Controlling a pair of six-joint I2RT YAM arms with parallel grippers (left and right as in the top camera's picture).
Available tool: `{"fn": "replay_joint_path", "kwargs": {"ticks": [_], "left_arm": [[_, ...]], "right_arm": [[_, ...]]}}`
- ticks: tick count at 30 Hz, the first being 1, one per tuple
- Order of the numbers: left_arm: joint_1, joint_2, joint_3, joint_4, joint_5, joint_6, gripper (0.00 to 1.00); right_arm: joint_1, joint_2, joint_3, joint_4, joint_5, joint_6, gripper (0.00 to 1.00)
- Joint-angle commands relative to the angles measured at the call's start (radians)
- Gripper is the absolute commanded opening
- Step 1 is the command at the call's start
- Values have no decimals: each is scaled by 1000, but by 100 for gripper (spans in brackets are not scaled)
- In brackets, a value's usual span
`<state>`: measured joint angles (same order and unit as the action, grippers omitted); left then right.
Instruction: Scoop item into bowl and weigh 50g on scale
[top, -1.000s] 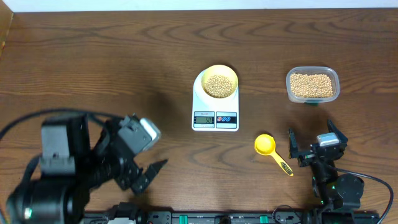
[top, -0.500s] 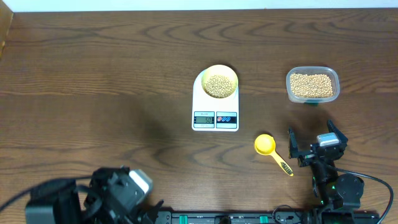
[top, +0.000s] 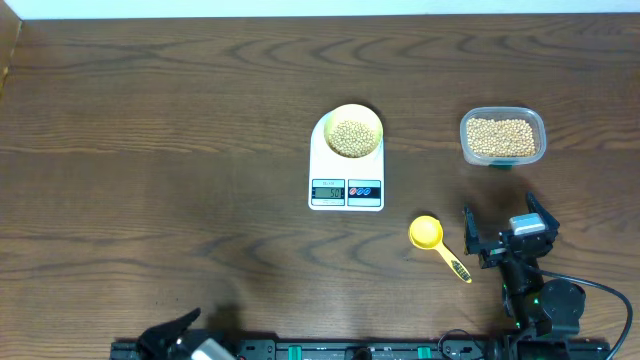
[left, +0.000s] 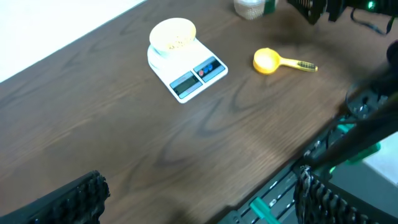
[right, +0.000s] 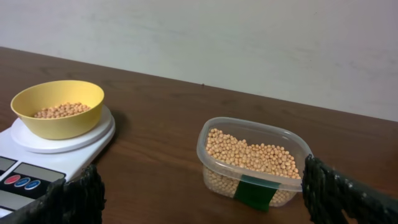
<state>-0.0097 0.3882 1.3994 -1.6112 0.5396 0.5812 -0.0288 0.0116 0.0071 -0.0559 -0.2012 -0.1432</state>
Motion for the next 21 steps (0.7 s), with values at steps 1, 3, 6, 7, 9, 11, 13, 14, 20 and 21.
{"fn": "replay_joint_path", "kwargs": {"ticks": [1, 3, 6, 7, 9, 11, 13, 14, 20, 21], "left_arm": [[-3, -53, -29, -78, -10, -86, 98], [-3, -79, -42, -78, -19, -86, 98], [-3, -115, -56, -78, -53, -86, 98], [-3, -126, -59, -78, -55, -85, 98], [-3, -145, -59, -78, -55, -85, 98], [-3, -164, -59, -78, -55, -85, 98], [-3, -180, -59, -78, -55, -85, 98], [-3, -188, -59, -78, -55, -85, 98], [-3, -230, -59, -78, -55, -85, 98], [-3, -236, -59, -78, -55, -85, 98]], "right_arm": [[3, -7, -1, -6, 8, -11, 99], [3, -7, -1, -6, 8, -11, 99], [3, -7, -1, -6, 8, -11, 99], [3, -7, -1, -6, 8, -11, 99], [3, -7, -1, -6, 8, -11, 99], [3, -7, -1, -6, 8, -11, 99], [3, -7, -1, -6, 8, -11, 99], [3, -7, -1, -6, 8, -11, 99], [3, -7, -1, -6, 8, -11, 99], [3, -7, -1, -6, 8, -11, 99]]}}
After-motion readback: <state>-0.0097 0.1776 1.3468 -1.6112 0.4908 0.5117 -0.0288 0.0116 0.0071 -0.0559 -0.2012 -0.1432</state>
